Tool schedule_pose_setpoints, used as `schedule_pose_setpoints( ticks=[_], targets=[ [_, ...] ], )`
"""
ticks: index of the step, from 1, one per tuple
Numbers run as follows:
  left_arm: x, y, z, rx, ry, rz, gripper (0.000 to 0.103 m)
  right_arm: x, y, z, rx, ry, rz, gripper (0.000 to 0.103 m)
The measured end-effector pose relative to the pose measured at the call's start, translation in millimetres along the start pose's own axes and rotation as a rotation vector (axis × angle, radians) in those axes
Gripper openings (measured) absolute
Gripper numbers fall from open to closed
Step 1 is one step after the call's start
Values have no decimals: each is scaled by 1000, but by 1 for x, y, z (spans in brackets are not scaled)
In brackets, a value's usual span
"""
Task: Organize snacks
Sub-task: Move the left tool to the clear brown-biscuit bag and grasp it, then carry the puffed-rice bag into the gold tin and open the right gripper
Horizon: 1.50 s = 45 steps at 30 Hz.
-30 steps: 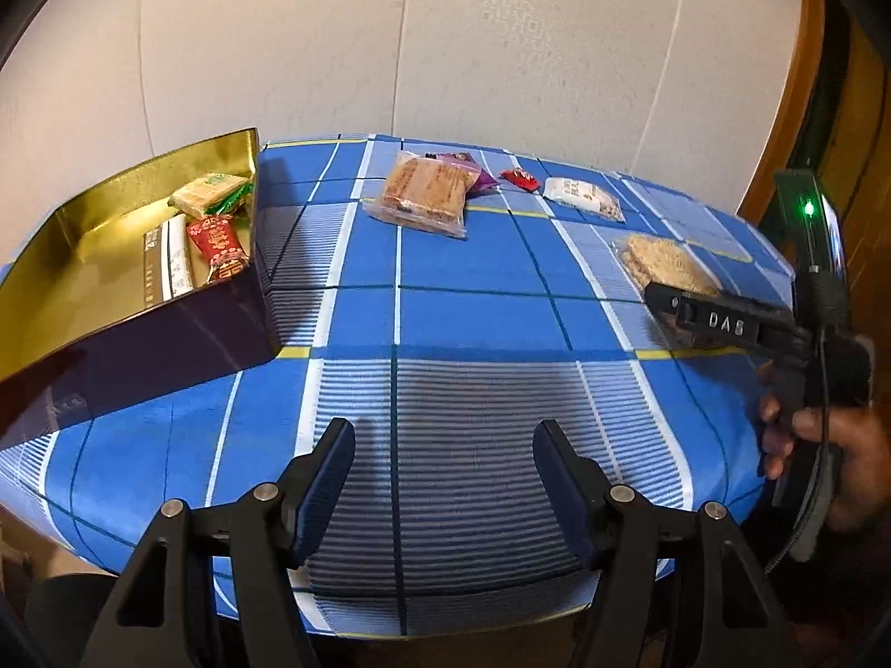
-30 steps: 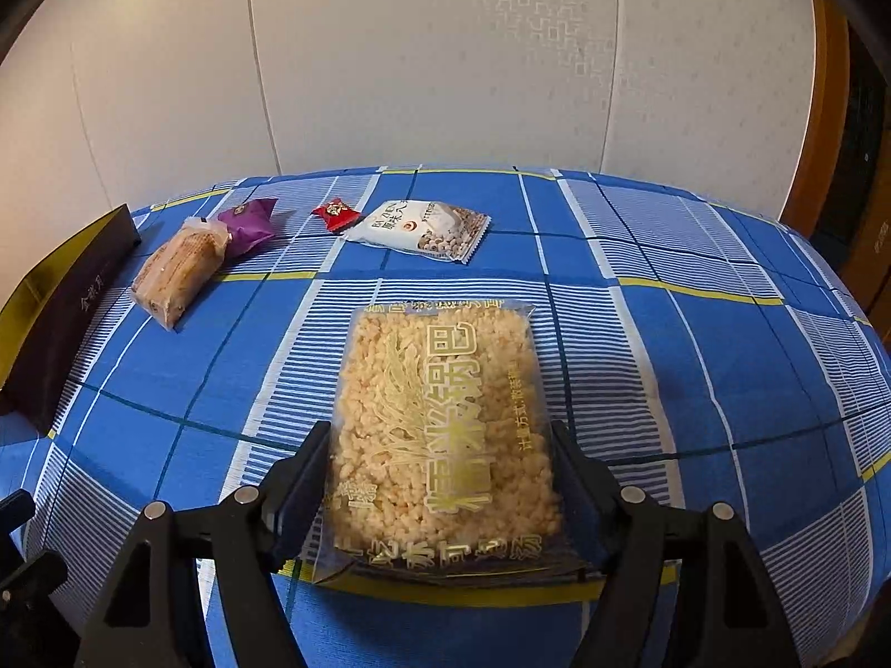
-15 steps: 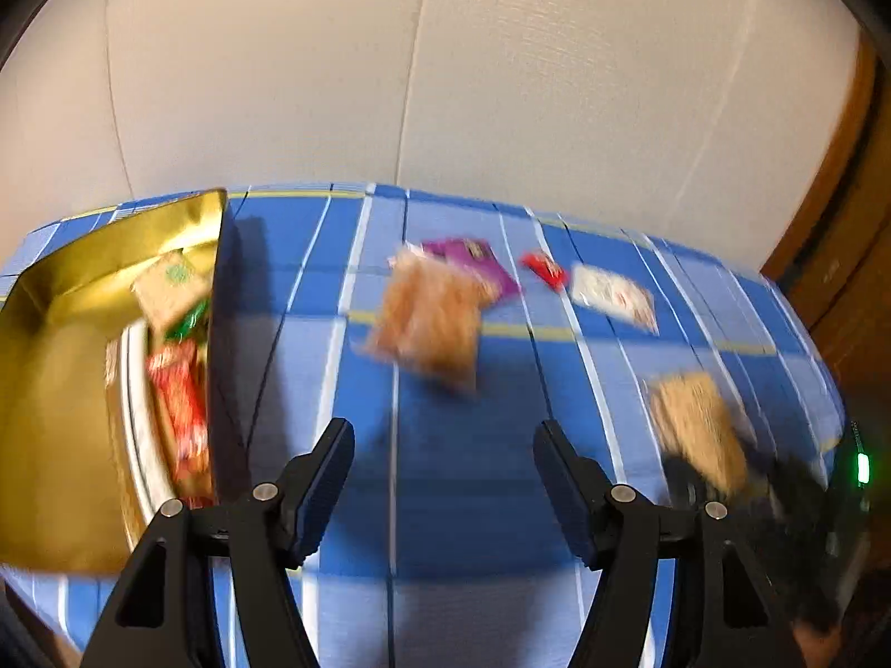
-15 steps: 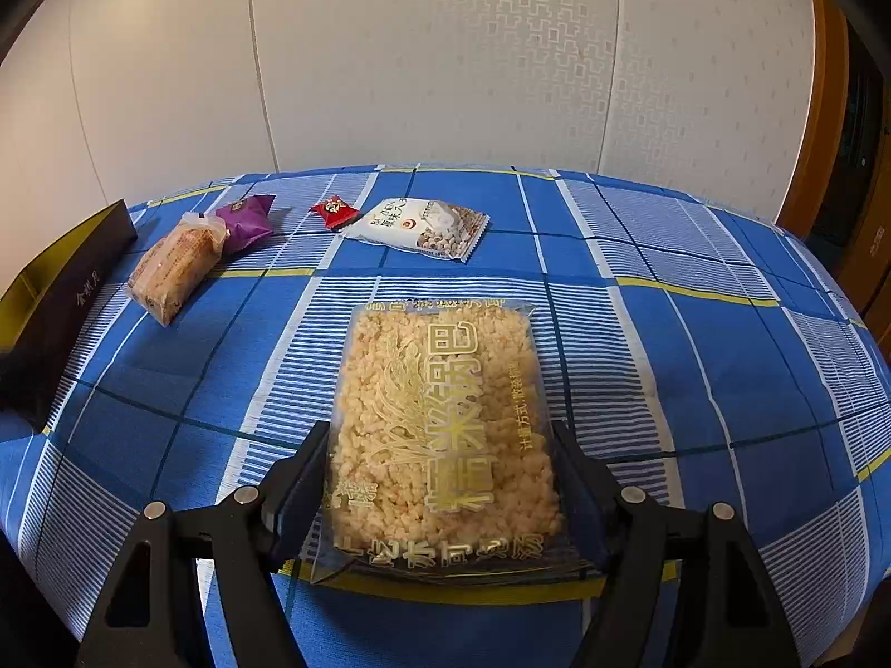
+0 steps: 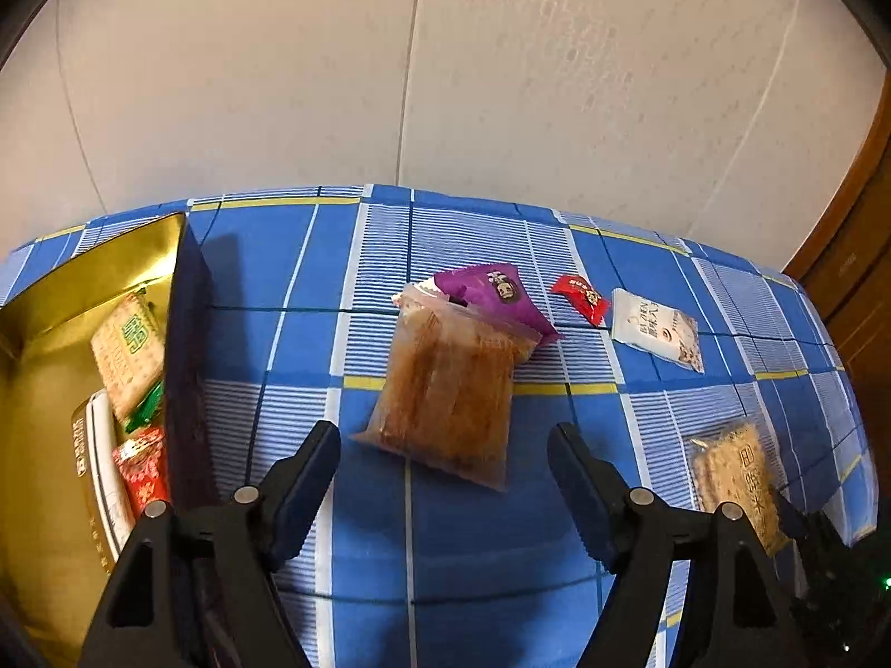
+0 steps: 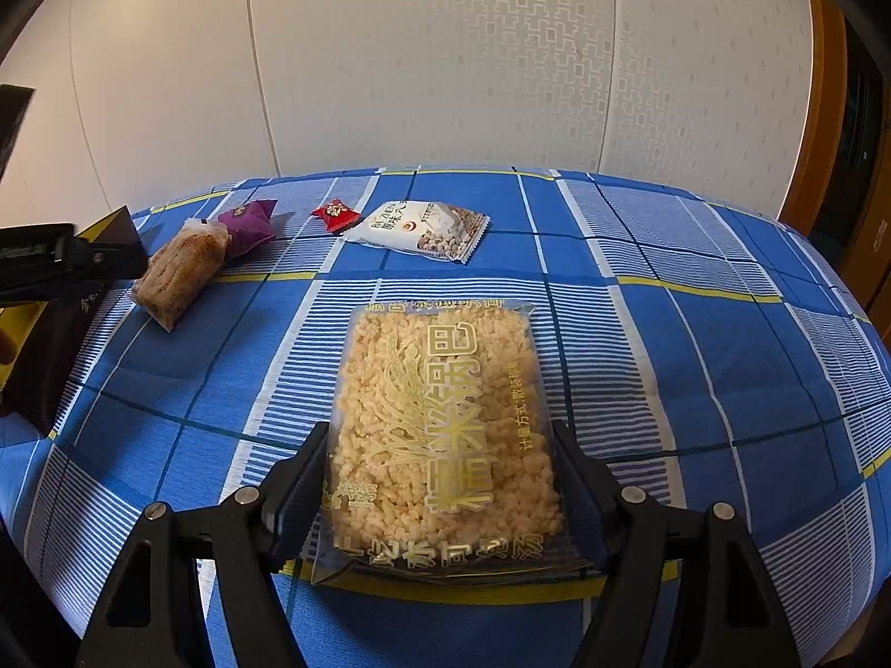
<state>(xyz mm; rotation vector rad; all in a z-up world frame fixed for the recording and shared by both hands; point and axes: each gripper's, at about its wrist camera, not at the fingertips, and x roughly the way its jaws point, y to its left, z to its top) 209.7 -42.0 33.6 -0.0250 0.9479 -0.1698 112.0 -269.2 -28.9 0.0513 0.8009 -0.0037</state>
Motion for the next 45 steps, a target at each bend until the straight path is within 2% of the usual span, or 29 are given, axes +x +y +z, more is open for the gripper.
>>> schedule_pose_setpoints(
  ticks=[4, 8, 20, 24, 25, 28, 30, 33, 39, 45],
  targets=[
    [8, -2, 4, 40, 4, 28, 84, 0, 0, 0, 2, -1, 0, 76],
    [17, -5, 5, 69, 18, 38, 85, 0, 1, 0, 2, -1, -1, 76],
    [37, -11, 3, 116, 25, 97, 86, 0, 1, 0, 7, 0, -1, 76],
    [40, -9, 2, 107, 26, 91, 85, 0, 1, 0, 7, 0, -2, 76],
    [41, -10, 1, 114, 26, 92, 85, 0, 1, 0, 8, 0, -2, 76],
    [44, -12, -2, 131, 28, 96, 72, 0, 1, 1, 8, 0, -2, 76],
    [43, -13, -5, 139, 13, 100, 69, 0, 0, 1, 9, -1, -2, 75],
    [37, -15, -14, 127, 7, 87, 60, 0, -1, 0, 17, -5, 4, 75],
    [11, -26, -52, 124, -30, 87, 59, 0, 0, 0, 17, -6, 1, 74],
    [-21, -25, -99, 104, -68, 40, 59, 0, 2, 0, -1, 3, -12, 74]
  ],
)
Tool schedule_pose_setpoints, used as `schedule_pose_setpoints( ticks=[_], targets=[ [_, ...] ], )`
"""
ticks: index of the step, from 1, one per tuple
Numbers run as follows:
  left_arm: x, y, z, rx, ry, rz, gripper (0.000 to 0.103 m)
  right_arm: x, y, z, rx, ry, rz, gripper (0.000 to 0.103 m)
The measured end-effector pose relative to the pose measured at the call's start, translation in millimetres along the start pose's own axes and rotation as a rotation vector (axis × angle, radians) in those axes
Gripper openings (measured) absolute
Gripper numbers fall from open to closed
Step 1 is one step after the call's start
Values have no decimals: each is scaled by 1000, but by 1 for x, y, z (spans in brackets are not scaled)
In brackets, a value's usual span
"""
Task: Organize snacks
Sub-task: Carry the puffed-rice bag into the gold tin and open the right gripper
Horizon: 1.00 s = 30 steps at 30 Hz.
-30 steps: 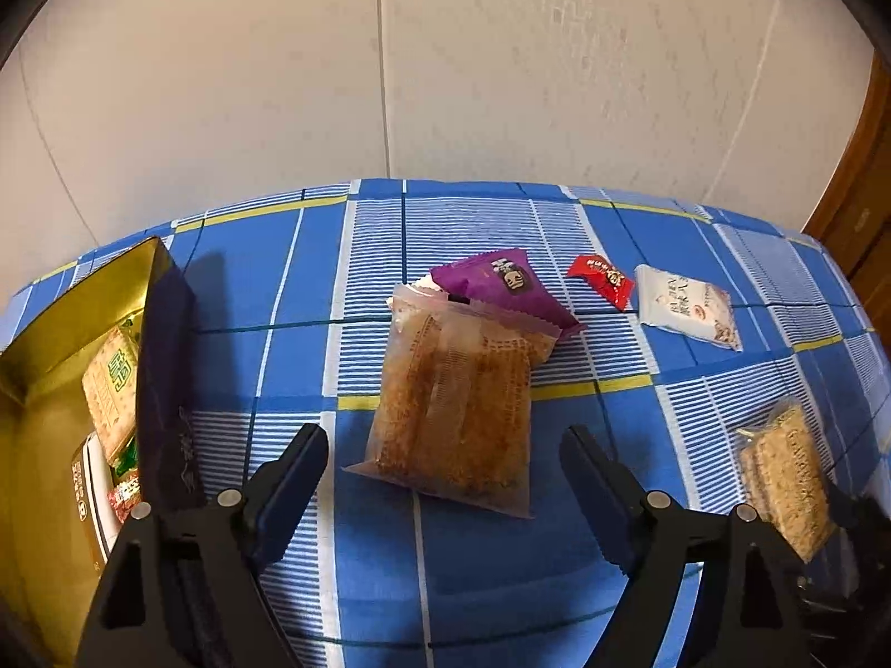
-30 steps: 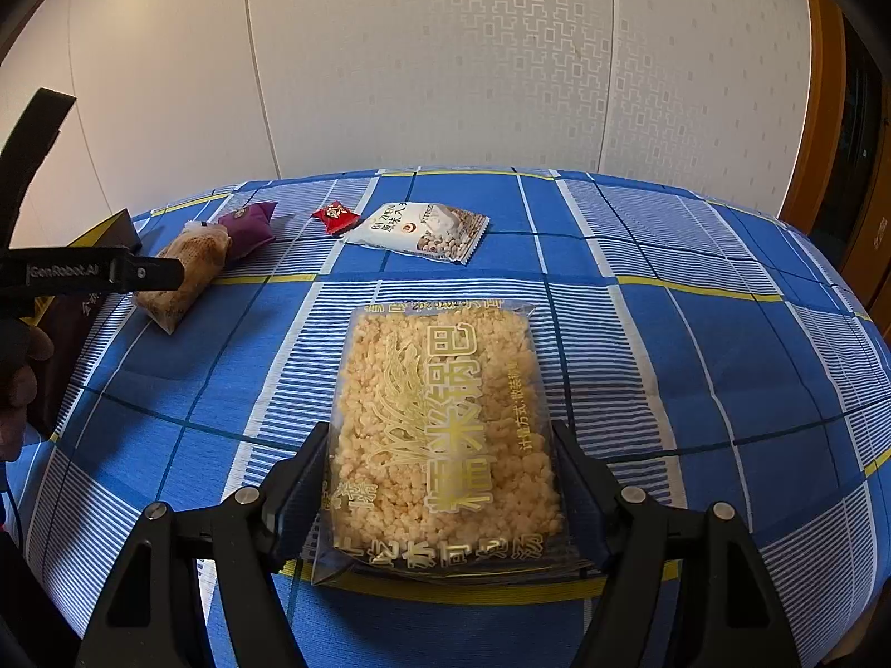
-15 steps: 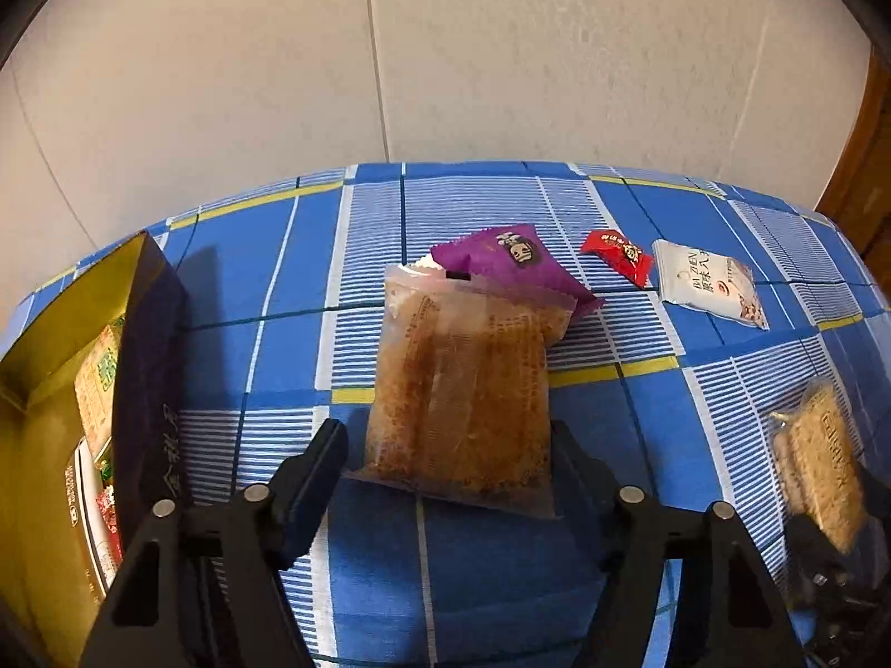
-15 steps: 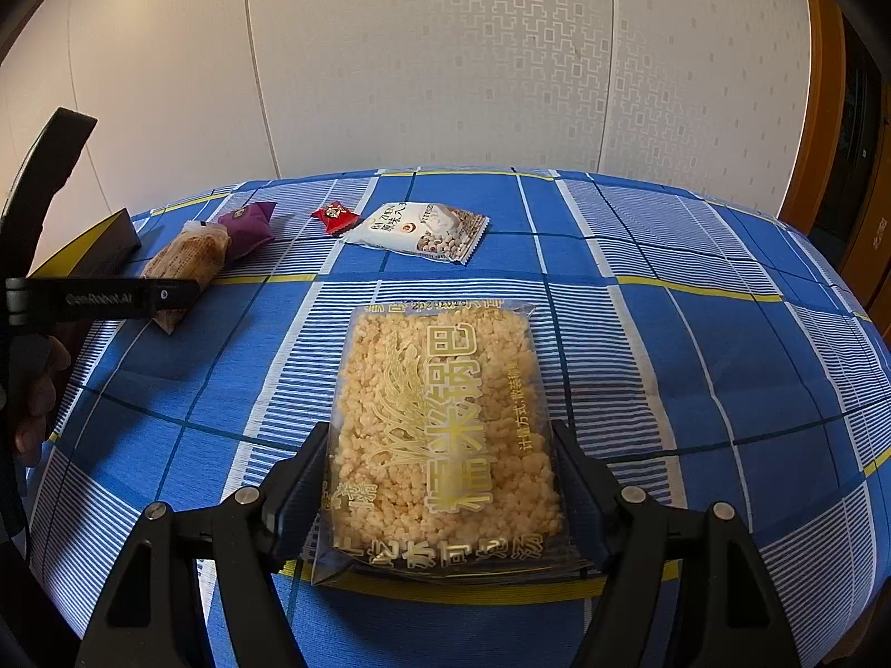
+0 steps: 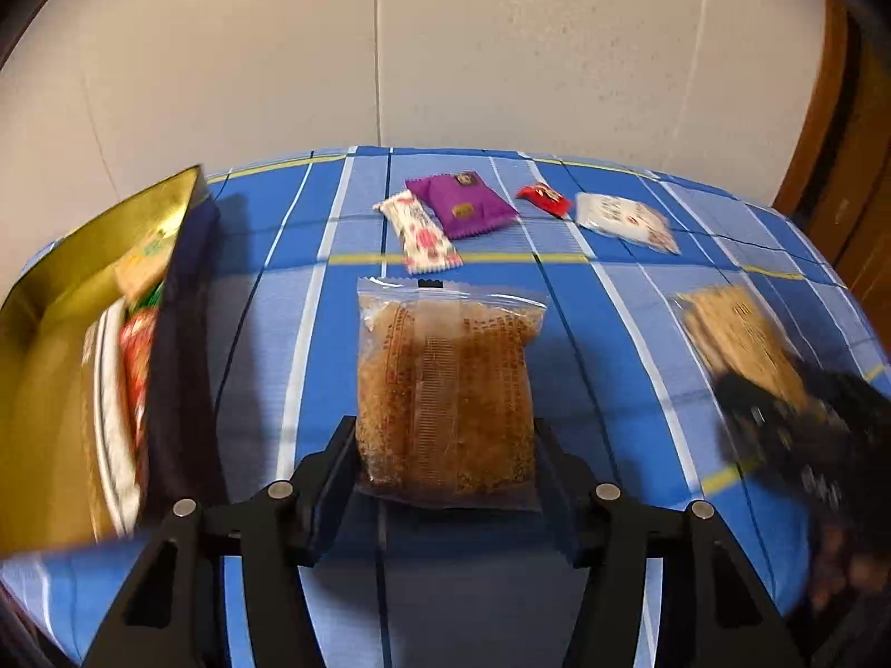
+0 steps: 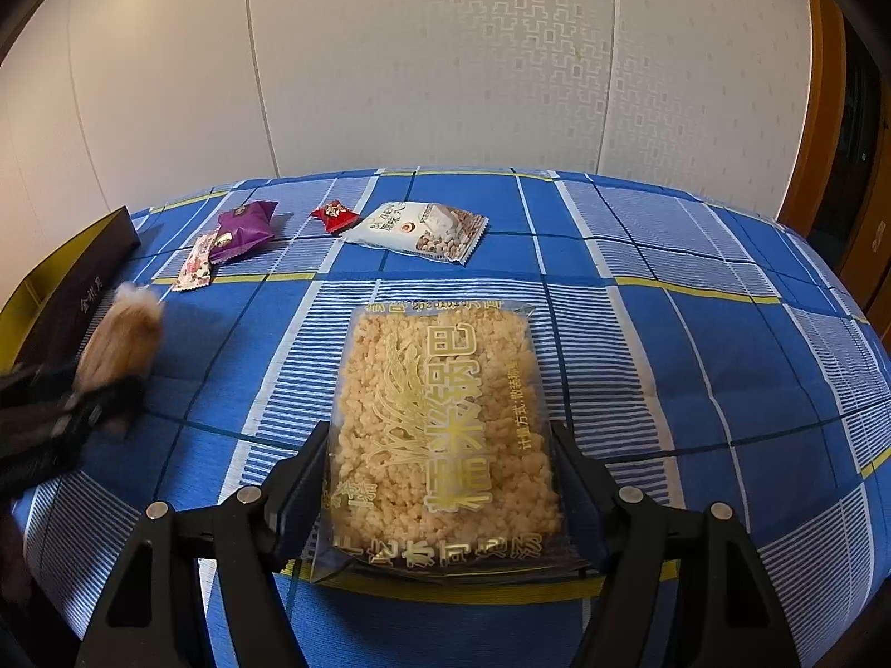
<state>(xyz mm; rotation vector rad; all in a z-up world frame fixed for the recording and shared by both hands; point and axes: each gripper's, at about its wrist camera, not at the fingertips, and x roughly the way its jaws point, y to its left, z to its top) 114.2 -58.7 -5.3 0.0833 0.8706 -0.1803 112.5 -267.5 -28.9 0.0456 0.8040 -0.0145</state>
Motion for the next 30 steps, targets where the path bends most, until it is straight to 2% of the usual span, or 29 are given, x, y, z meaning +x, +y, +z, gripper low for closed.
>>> schedule_pose_setpoints(
  ticks=[4, 7, 16, 20, 25, 30],
  targets=[
    [-20, 9, -24, -31, -28, -28, 59, 1, 1, 2, 1, 17, -2, 74],
    [-32, 21, -40, -80, -46, -63, 59, 1, 7, 8, 5, 48, 37, 73],
    [-53, 53, -69, -179, -106, -105, 59, -14, 71, 41, -97, 36, 164, 73],
    [-55, 55, -74, -180, -122, -115, 59, -20, 113, 61, -191, 40, 248, 73],
    [-58, 56, -81, -174, -141, -120, 60, -33, 165, 85, -296, 46, 396, 73],
    [-58, 61, -82, -187, -146, -140, 60, -29, 227, 99, -438, 126, 536, 73]
  ],
)
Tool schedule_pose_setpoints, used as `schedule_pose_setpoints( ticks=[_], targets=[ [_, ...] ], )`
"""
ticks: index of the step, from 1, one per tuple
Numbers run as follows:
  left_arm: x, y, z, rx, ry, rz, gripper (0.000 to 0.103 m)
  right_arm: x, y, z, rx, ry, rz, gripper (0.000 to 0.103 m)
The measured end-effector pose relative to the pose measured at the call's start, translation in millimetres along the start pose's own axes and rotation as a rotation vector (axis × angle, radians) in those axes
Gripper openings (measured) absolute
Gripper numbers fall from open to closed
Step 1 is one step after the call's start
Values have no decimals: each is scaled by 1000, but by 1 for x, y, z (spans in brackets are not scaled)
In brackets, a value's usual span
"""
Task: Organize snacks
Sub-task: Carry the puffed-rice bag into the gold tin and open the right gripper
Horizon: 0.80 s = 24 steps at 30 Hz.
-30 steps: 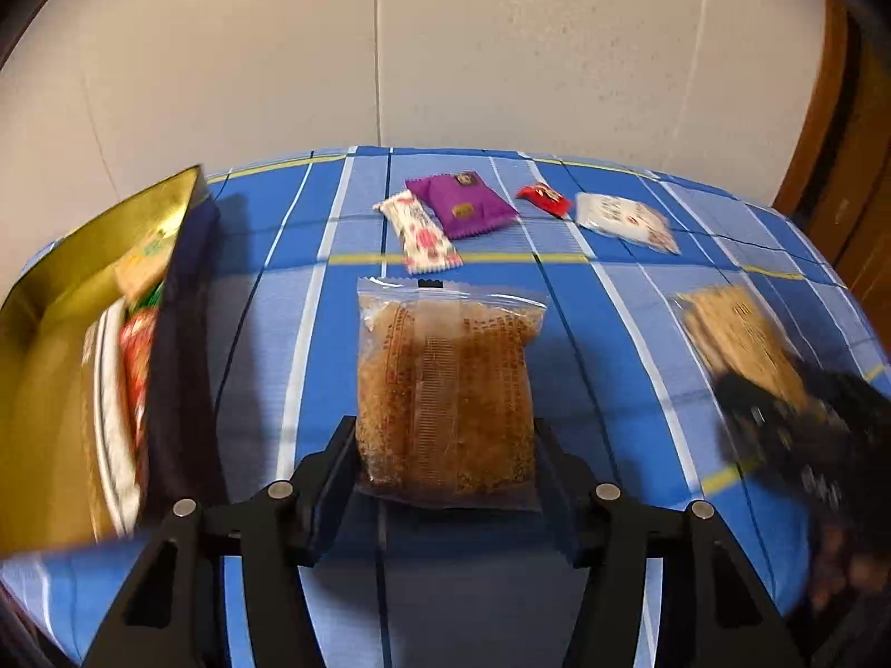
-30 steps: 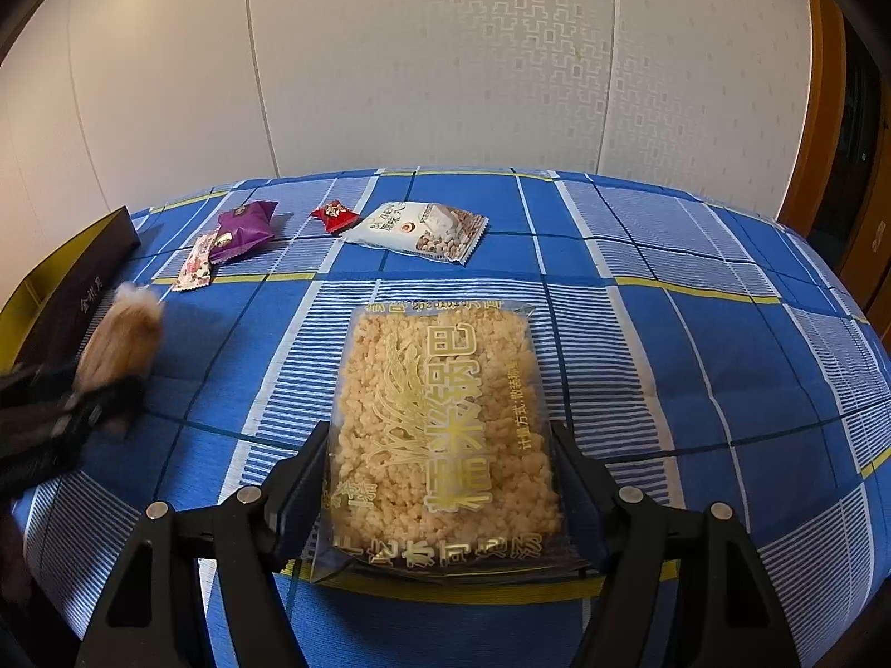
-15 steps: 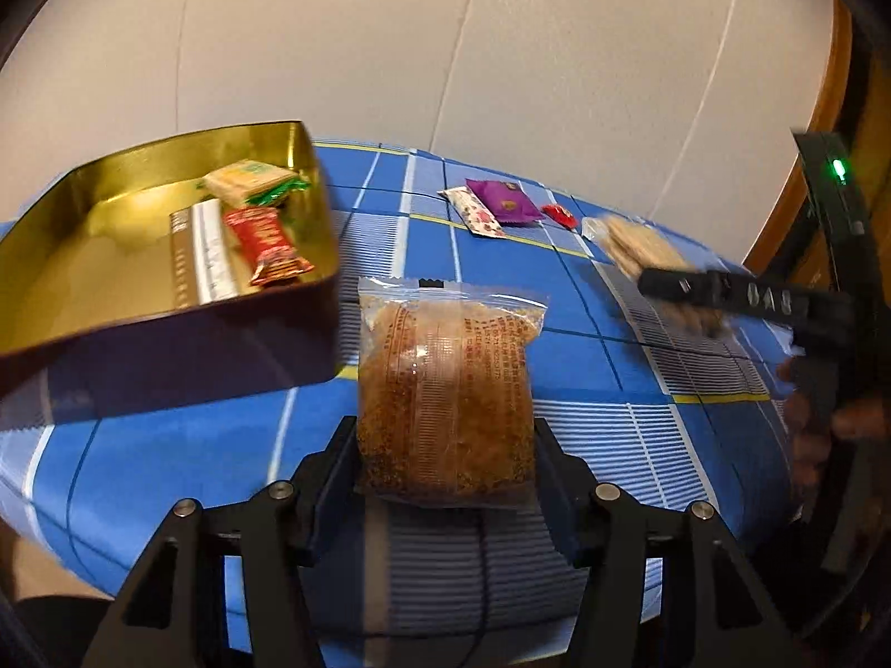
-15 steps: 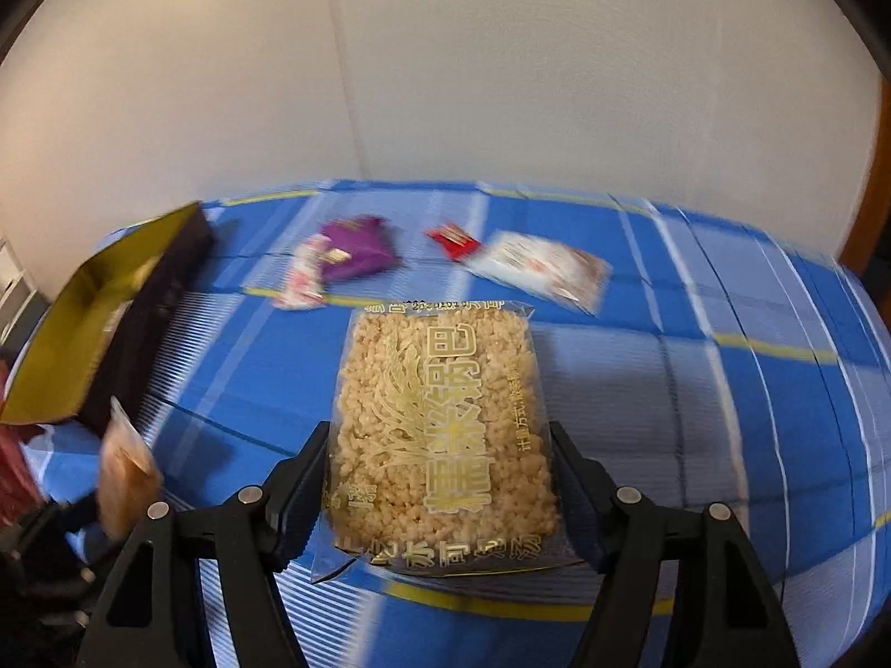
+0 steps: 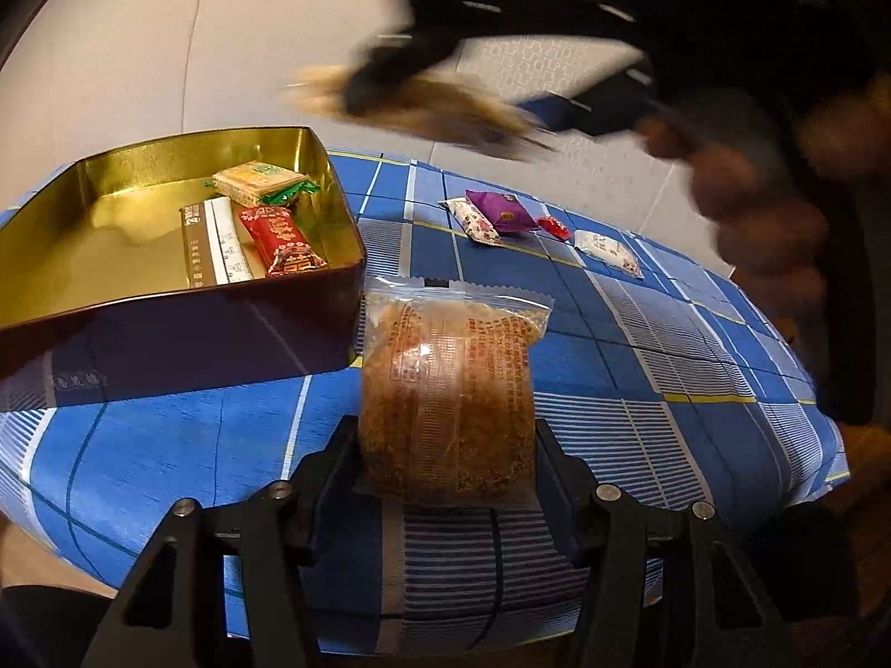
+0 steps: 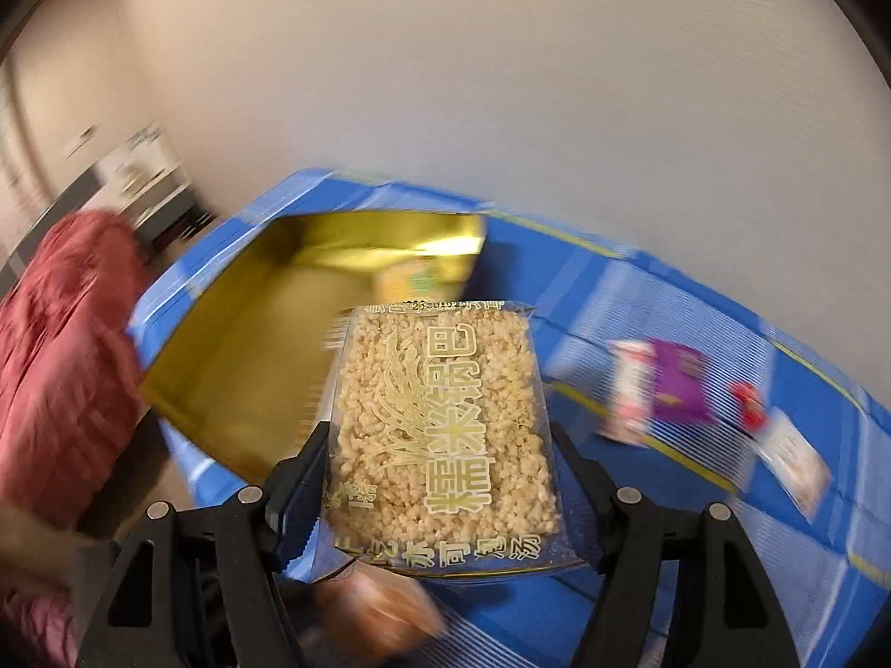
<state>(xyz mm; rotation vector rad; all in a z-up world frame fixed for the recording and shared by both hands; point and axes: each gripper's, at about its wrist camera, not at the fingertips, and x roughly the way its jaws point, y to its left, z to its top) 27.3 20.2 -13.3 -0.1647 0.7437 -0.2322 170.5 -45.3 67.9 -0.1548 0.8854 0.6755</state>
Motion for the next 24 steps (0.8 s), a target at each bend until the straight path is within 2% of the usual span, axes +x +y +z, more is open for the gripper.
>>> schedule_pose_setpoints(
  ticks=[6, 9, 13, 16, 20, 24],
  targets=[
    [-2, 4, -1, -8, -3, -23, 60, 45, 49, 23, -161, 85, 58, 74],
    [-3, 4, -1, -5, -4, -25, 60, 65, 64, 28, -186, 125, 114, 74],
    [-3, 4, -1, -6, -3, -26, 60, 87, 76, 28, -218, 164, 120, 74],
    [-3, 5, 0, 2, -4, -22, 60, 100, 76, 26, -195, 199, 138, 74],
    [-3, 6, 0, -1, -6, -25, 60, 85, 61, 27, -137, 143, 178, 74],
    [-3, 5, 0, 5, -9, -18, 60, 44, 28, 23, -17, 21, 182, 74]
  ],
)
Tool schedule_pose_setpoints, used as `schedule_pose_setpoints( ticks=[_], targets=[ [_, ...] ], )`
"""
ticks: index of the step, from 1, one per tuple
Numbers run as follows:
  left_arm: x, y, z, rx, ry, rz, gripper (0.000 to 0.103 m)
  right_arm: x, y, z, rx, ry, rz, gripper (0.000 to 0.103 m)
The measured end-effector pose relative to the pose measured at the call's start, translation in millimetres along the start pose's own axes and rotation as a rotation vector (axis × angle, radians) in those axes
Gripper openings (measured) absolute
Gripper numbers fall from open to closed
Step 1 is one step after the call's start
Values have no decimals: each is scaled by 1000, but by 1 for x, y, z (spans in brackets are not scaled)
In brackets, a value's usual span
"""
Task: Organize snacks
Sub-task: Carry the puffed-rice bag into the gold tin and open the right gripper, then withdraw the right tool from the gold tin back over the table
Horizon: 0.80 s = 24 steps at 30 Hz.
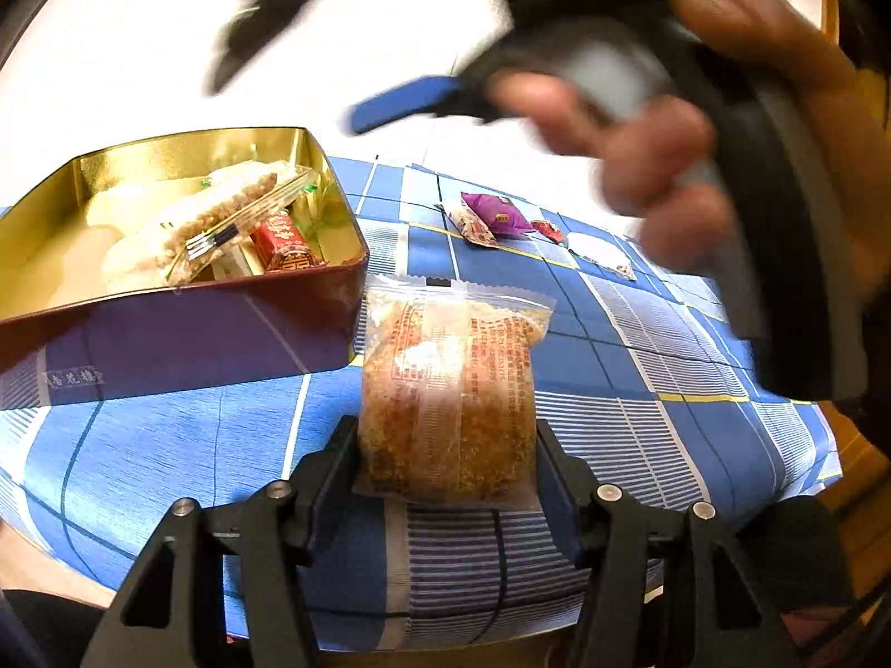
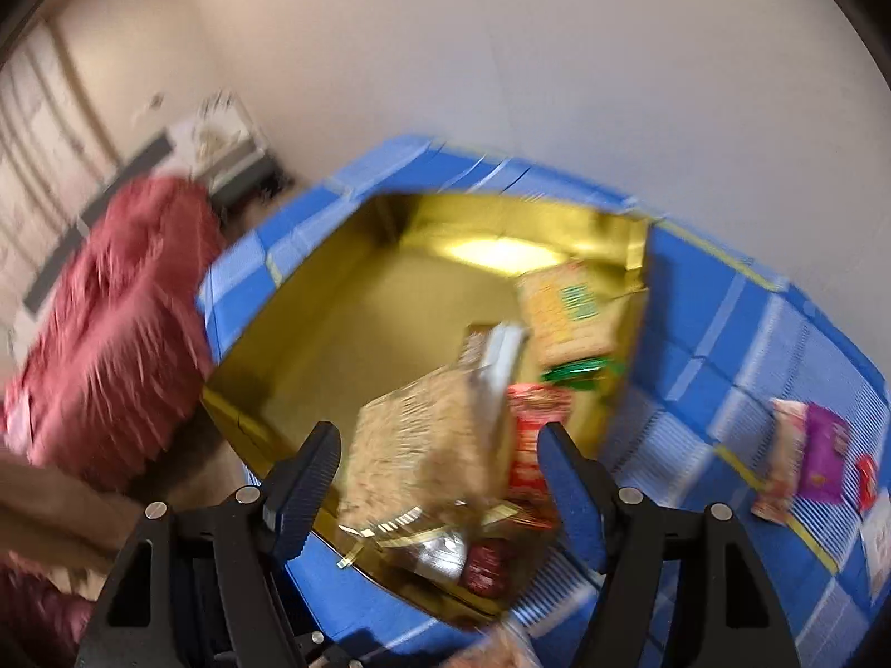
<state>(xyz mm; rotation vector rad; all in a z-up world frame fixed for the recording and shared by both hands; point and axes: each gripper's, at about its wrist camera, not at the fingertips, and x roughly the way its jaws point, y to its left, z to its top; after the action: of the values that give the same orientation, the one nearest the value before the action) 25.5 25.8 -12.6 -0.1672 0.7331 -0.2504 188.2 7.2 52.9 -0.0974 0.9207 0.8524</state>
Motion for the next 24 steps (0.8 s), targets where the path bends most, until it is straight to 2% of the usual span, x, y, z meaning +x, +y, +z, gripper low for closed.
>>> schedule_pose_setpoints(
  ticks=[2, 7, 16, 21, 24],
  targets=[
    [1, -2, 0, 7, -3, 9, 60, -16, -12, -7, 42, -39, -33, 74],
    [3, -10, -2, 19, -7, 30, 60, -55, -61, -48, 204, -117, -137, 74],
    [5, -13, -3, 47, -14, 76, 60, -81, -111, -140, 350, -89, -434, 74],
    [6, -16, -3, 62, -17, 95, 60, -93, -132, -173, 411, -103, -554, 74],
    [7, -18, -4, 72, -19, 106, 60, -96, -140, -184, 435, -124, -580, 74]
  ],
)
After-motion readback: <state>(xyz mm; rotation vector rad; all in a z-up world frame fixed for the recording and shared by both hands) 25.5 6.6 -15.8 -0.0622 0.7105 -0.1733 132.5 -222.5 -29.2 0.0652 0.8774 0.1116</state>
